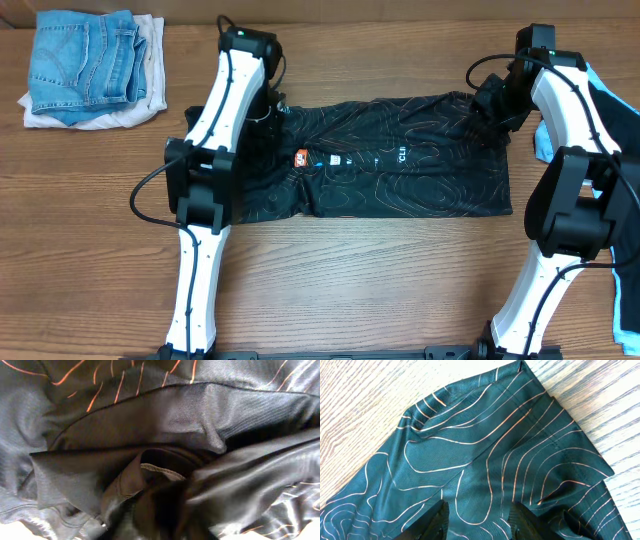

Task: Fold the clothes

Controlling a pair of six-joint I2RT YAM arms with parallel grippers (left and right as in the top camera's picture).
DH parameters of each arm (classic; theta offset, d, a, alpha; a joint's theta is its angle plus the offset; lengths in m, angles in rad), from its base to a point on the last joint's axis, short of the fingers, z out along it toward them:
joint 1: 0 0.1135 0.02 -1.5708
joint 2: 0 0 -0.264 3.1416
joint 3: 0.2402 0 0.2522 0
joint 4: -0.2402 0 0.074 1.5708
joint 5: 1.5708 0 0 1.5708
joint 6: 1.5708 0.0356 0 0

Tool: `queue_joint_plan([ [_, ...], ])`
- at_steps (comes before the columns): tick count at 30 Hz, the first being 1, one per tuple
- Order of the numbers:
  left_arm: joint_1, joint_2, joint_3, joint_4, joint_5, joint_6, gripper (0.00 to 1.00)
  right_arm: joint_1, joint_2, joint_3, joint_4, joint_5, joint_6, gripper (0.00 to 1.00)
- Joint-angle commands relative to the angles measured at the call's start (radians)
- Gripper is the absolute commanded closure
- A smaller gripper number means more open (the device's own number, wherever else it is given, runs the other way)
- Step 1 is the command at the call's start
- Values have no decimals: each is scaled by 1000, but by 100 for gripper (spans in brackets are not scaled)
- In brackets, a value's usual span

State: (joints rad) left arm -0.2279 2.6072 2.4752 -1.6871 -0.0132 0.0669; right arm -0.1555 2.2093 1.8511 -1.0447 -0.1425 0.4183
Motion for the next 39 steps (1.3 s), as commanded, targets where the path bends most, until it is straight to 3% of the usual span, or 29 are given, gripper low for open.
queue_joint_plan([
  [1,-7,-35,14,-3,96,-18,44,-3,-42,7,14,14,5,56],
  [2,-9,-35,14,-3,94,-18,39,-3,-42,7,19,14,5,54],
  [3,-11,-35,14,-3,92,-18,26,-3,-42,7,26,14,5,53],
  [4,-13,-35,14,-3,92,-18,0,-3,-42,7,30,14,5,53],
  [11,1,-35,14,-2,37,-7,0,-3,-40,7,48,27,29,54],
  [13,14,-34,14,-3,35,-7,0,-3,-39,0,53,43,39,59],
  [15,31,-34,14,-3,35,-7,19,-3,-38,-10,56,52,39,65],
  [19,67,-31,13,-3,98,-8,79,-3,-38,-43,74,52,39,84],
  [21,81,-27,12,-3,146,-8,96,-3,-38,-62,78,52,39,92],
  [24,90,-26,-14,4,167,-7,96,-3,-38,-89,88,52,39,96],
  [39,92,-26,-237,100,205,-3,96,-3,-6,-150,185,56,40,96],
])
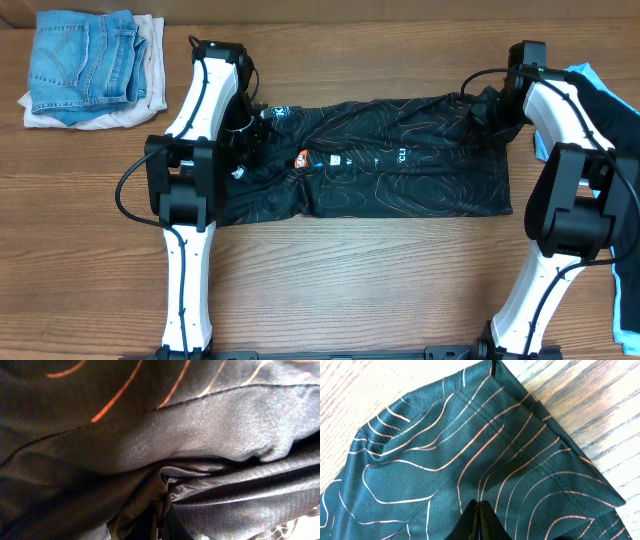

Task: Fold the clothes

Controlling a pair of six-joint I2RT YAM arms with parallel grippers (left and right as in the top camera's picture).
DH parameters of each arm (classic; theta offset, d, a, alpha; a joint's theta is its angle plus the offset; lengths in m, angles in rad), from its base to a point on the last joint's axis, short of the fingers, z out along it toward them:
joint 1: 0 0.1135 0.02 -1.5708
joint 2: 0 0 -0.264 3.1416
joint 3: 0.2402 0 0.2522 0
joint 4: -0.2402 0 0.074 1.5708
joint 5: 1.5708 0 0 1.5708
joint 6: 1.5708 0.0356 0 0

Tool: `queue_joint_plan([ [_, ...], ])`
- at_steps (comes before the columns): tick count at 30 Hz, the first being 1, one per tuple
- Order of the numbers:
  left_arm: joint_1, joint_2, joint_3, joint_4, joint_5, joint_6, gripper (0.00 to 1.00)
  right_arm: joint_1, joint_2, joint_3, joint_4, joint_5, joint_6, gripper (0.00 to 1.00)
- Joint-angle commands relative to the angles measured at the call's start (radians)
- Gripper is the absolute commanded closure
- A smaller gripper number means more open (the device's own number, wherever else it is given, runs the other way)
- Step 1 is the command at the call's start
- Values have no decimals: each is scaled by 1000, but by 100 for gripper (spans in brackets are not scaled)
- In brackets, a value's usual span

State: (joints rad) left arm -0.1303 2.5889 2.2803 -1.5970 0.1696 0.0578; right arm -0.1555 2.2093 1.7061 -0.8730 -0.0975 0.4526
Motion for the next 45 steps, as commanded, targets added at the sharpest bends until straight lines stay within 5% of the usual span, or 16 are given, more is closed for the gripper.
queue_joint_plan([
  [1,-5,-8,-42,10,23,6,96,-3,2,-5,14,12,10,96],
  [21,71,-8,-48,104,-19,56,96,-55,106,-5,-13,26,16,96],
  [26,79,-8,-49,173,-19,77,86,-62,107,-5,-3,30,16,96],
  [33,79,-8,-49,309,-16,100,92,-102,107,-5,-2,48,46,96],
  [38,77,-8,-48,364,-2,104,78,-116,107,-5,2,48,45,96],
  [42,71,-11,-36,321,71,122,70,-124,106,12,3,47,46,96],
  [45,55,-18,-5,250,75,123,78,-127,105,87,-56,44,45,96],
])
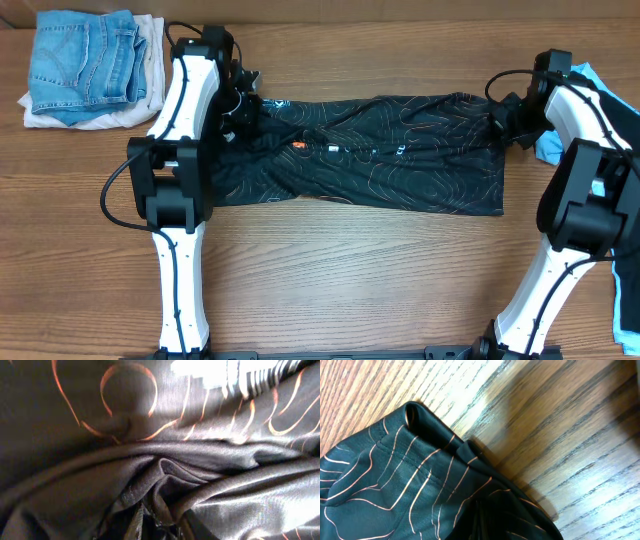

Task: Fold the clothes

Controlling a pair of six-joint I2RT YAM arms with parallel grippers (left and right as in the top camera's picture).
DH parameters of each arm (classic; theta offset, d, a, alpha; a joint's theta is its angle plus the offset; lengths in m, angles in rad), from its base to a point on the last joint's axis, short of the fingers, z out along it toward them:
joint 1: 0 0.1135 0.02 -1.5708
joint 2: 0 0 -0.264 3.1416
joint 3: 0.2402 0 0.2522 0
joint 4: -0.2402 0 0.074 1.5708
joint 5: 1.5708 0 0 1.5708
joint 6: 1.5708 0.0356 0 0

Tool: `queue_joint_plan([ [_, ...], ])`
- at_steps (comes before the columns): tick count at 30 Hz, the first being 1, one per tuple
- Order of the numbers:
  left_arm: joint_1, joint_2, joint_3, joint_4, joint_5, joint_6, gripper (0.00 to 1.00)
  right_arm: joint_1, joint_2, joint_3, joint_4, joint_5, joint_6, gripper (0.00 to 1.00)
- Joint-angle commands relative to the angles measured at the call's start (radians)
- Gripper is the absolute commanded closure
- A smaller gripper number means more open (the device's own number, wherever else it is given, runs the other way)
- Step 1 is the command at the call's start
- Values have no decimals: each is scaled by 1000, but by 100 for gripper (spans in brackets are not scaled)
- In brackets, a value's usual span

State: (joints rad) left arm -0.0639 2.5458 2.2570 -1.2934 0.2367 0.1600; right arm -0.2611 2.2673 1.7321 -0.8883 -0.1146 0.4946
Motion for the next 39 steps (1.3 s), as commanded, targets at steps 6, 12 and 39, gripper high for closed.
queue_joint_plan([
  [6,-51,25,152,-201,-5,21,76,-22,44,266,-197,62,-5,96],
  [12,-98,25,303,-320,-65,8,56,-19,44,449,-347,61,-31,79],
  [39,210,68,380,-286,1,-103,22,-33,22,507,-487,-175,-267,22],
])
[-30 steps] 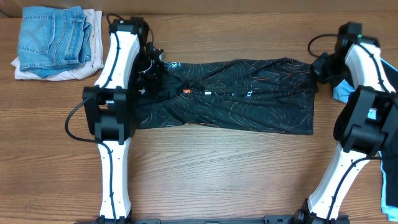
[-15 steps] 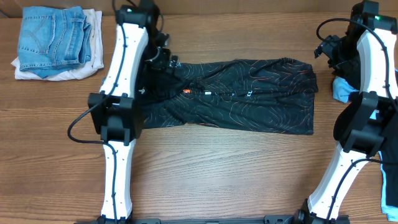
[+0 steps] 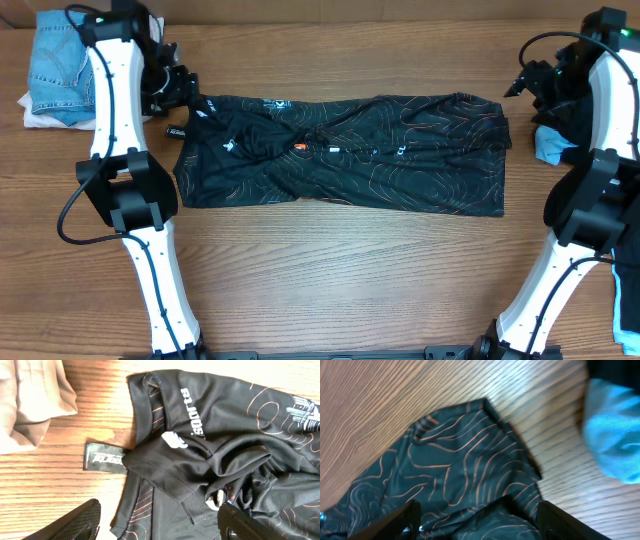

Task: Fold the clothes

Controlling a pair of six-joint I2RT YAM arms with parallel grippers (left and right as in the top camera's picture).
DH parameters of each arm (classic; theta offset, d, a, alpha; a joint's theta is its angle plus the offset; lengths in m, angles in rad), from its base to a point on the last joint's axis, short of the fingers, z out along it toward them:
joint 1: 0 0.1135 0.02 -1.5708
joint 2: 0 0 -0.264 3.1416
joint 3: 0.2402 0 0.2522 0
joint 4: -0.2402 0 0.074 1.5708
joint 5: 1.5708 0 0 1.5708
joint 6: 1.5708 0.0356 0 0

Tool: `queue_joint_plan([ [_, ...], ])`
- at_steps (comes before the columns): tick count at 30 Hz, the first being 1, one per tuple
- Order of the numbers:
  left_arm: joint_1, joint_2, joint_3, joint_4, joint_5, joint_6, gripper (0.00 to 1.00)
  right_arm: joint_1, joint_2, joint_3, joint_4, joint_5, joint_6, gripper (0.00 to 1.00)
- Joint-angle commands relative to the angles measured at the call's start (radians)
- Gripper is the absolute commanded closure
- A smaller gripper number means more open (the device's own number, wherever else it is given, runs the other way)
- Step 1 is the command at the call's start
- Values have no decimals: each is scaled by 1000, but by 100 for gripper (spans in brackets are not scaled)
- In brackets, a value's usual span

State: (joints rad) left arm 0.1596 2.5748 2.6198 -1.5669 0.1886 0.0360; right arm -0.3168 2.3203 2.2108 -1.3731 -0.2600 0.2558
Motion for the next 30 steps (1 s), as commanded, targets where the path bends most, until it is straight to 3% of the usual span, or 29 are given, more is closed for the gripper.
queue_joint_plan([
  [1,-16,51,18,-23,49,21,23,28,-31,27,-3,-30,-29,22],
  [2,-19,56,18,-31,50,21,27,32,-31,27,-4,-30,-29,23],
  [3,-24,69,17,-38,51,24,38,35,-31,27,-6,-30,-29,28],
  [5,-36,83,13,-46,78,45,56,42,-31,27,-16,-30,-29,45],
  [8,-52,101,12,-47,109,58,58,53,-29,26,-41,-30,-29,75],
  [11,-69,121,12,-43,108,58,77,70,-27,13,-55,-38,-55,89],
  [14,-74,140,12,-43,109,58,96,95,-27,-27,-57,-49,-86,96],
  [30,-73,215,12,-45,87,73,96,114,-21,-427,216,-25,-16,96],
])
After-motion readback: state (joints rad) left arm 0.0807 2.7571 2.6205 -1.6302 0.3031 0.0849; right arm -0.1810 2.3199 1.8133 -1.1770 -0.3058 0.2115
